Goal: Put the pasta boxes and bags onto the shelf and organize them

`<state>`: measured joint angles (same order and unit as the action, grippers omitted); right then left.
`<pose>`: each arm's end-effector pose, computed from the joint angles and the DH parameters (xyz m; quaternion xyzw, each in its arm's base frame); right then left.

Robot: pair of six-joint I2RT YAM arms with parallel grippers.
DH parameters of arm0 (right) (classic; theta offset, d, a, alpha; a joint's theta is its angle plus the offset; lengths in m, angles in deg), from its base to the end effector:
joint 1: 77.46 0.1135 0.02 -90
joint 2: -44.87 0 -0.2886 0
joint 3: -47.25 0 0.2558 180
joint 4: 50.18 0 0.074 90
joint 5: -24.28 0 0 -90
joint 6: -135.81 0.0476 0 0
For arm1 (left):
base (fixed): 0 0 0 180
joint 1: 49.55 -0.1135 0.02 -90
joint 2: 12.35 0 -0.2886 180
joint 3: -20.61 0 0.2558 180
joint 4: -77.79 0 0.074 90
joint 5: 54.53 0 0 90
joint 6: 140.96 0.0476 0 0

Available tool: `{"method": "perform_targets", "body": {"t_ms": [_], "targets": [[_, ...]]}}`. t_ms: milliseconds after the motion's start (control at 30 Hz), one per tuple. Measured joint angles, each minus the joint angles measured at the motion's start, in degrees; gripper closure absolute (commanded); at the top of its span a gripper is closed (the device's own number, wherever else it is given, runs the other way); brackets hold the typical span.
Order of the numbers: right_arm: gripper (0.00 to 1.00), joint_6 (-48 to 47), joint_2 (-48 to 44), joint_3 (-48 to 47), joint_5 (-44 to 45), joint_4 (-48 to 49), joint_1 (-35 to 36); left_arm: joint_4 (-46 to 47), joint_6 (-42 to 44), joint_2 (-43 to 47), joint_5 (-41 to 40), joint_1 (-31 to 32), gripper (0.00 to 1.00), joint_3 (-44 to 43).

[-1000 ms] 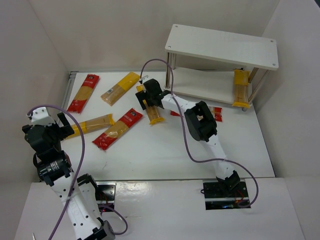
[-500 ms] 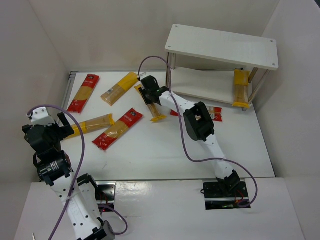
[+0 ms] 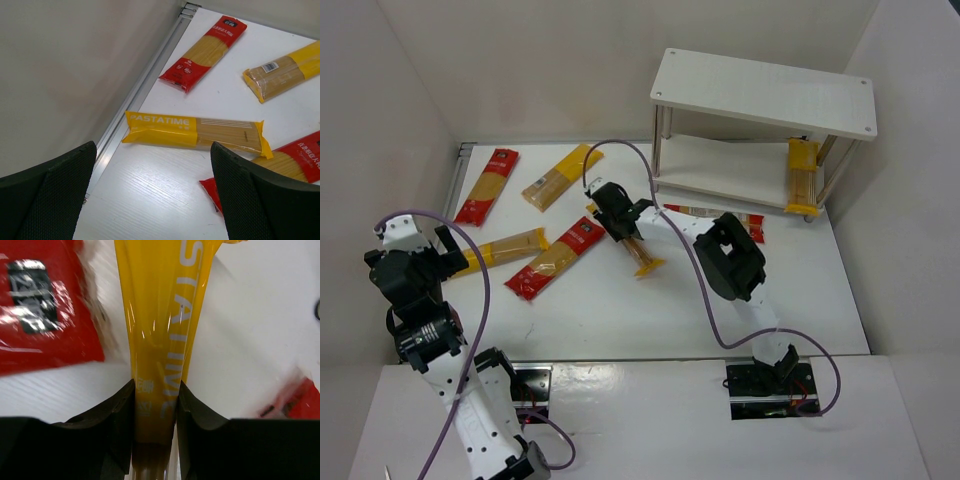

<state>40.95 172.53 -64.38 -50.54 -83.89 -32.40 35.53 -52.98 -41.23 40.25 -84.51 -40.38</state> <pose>0.3759 0.3591 0.1798 -0.3515 0.8629 0.0008 0.3630 0.0871 0.0561 0.3675 -0.2176 0.7352 0.1511 0.6240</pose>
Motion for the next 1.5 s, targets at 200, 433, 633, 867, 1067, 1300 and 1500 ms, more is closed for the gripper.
{"method": "perform_targets", "body": {"t_ms": [200, 433, 633, 867, 1067, 1300, 1500], "targets": [[1.00, -1.1, -4.2, 6.6, 7.3, -0.1, 0.3, 0.0, 0.0, 0.7, 0.5, 0.0, 0.00, 0.0], [1.00, -2.8, -6.9, 11.0, 16.2, 0.8, 0.6, 0.0, 0.0, 1.0, 0.9, 0.0, 0.00, 0.0], [1.00, -5.9, -13.5, 15.0, 23.5, 3.0, 2.1, 0.0, 0.0, 1.4, 1.1, 0.0, 0.00, 0.0], [1.00, -12.3, -21.5, 19.2, 32.2, 9.2, 4.9, 0.0, 0.0, 1.4, 1.5, 0.0, 0.00, 0.1], [1.00, -16.9, -21.8, 21.7, 35.9, 13.7, -0.8, 0.0, 0.1, 1.4, 1.7, 0.0, 0.00, 0.1], [1.00, -24.7, -21.8, 25.5, 40.8, 20.3, -11.5, 0.0, 0.1, 1.7, 2.3, 0.0, 0.00, 0.1], [1.00, -31.2, -21.3, 25.7, 43.0, 27.9, -16.4, 0.0, 0.1, 2.5, 2.9, 0.0, 0.00, 0.1]]}}
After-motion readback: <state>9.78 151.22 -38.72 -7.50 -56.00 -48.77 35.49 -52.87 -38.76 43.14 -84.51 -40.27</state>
